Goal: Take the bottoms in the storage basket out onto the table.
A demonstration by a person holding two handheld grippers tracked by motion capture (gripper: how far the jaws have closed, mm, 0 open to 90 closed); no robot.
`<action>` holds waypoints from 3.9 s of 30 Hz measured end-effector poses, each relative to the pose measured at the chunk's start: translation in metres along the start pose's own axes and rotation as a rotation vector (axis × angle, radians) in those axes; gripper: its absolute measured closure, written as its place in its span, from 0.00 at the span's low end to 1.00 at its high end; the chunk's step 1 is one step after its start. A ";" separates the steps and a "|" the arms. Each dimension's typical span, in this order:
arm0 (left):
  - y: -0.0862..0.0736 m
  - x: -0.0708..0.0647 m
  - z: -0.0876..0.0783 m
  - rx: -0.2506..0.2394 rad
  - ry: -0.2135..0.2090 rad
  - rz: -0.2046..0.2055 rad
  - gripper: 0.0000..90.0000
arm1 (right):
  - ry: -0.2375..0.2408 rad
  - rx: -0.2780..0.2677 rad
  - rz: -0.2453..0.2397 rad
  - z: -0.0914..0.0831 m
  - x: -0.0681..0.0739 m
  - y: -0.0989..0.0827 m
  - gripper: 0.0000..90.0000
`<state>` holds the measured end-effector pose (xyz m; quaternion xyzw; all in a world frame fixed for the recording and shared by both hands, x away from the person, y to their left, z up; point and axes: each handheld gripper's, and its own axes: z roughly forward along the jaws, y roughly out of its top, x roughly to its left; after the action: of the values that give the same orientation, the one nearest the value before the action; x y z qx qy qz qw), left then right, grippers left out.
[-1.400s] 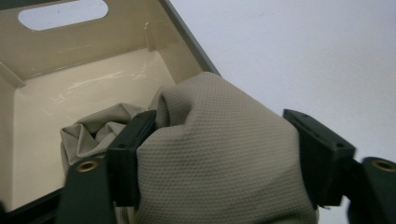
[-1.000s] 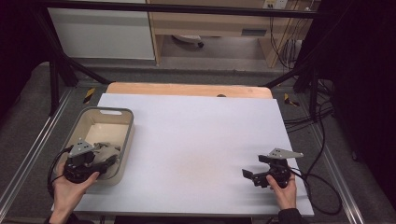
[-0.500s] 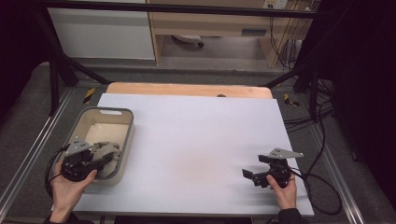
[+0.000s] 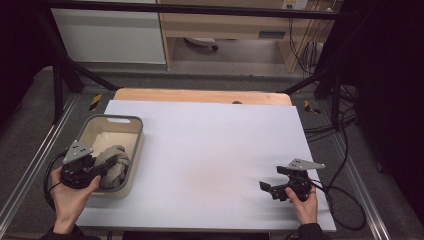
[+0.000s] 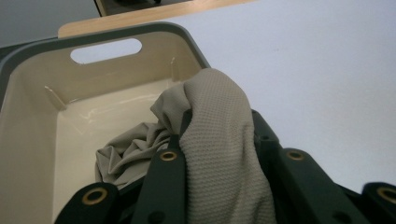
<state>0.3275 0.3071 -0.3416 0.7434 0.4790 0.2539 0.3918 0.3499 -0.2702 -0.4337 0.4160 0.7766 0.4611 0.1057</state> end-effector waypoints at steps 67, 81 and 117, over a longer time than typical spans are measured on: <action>0.046 0.021 -0.007 -0.271 0.027 -0.055 0.81 | 0.002 0.005 -0.007 0.001 0.000 0.000 0.01; 0.049 0.025 -0.007 -0.342 0.017 -0.081 0.81 | 0.003 0.007 -0.007 0.001 0.000 0.000 0.01; 0.072 0.032 -0.028 -0.474 0.032 -0.087 0.81 | 0.005 0.010 -0.004 0.002 0.000 0.000 0.01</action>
<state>0.3568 0.3286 -0.2662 0.6052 0.4437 0.3539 0.5582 0.3503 -0.2689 -0.4348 0.4137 0.7801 0.4581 0.1025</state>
